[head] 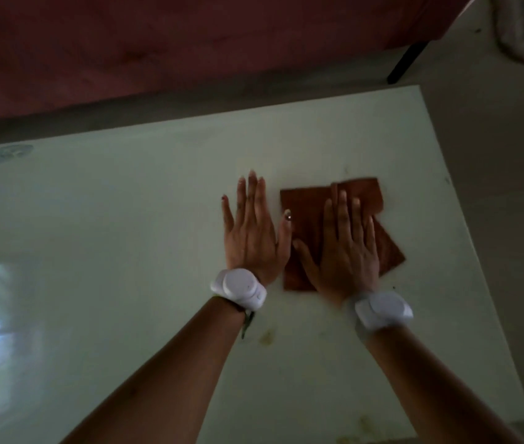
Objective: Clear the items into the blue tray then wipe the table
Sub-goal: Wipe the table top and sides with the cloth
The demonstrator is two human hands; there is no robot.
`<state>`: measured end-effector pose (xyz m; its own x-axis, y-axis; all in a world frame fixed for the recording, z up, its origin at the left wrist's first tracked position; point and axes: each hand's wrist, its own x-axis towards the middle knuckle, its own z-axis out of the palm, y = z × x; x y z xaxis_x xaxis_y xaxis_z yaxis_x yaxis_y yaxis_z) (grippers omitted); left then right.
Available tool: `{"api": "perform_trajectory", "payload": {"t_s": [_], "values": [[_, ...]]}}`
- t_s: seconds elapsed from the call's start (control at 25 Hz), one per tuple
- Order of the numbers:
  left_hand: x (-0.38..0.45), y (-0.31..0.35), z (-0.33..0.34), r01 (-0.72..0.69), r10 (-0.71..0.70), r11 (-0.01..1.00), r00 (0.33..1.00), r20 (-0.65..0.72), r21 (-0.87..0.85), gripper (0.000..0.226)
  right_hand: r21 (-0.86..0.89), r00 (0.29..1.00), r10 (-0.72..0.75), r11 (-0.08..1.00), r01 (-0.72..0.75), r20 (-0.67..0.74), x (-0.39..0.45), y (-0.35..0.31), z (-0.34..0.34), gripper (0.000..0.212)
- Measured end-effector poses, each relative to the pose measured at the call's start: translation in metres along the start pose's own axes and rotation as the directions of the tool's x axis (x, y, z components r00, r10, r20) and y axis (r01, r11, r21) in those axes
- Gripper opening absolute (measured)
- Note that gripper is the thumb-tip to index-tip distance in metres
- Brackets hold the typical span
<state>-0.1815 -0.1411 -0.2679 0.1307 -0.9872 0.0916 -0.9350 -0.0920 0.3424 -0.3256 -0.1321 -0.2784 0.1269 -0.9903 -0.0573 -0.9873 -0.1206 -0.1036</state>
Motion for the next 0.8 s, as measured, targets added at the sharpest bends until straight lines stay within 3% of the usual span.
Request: {"api": "perform_trajectory", "payload": {"t_s": [0.2,0.36,0.56,0.72,0.8], "values": [[0.015,0.03,0.026,0.011,-0.012,0.999,1.0,0.016,0.037,0.067,-0.055,0.979,-0.198,0.978,0.201,0.056,0.117,0.022,-0.001,0.087],[0.017,0.034,0.025,0.055,-0.057,0.995,0.998,0.028,0.088,0.068,0.008,0.987,-0.159,0.987,0.159,0.029,0.186,0.04,-0.01,0.081],[0.019,0.036,0.024,0.091,-0.096,0.993,0.994,0.056,0.077,0.068,0.089,0.983,0.165,0.983,-0.158,-0.08,0.201,0.086,-0.012,0.08],[0.02,0.037,0.022,0.089,-0.093,0.993,0.994,0.058,0.076,0.068,0.177,0.847,0.508,0.858,-0.482,-0.158,0.157,0.102,-0.007,0.078],[0.019,0.035,0.023,0.077,-0.081,0.994,0.995,0.066,0.074,0.068,0.167,0.81,0.562,0.826,-0.539,-0.168,0.13,0.093,-0.006,0.074]]}}
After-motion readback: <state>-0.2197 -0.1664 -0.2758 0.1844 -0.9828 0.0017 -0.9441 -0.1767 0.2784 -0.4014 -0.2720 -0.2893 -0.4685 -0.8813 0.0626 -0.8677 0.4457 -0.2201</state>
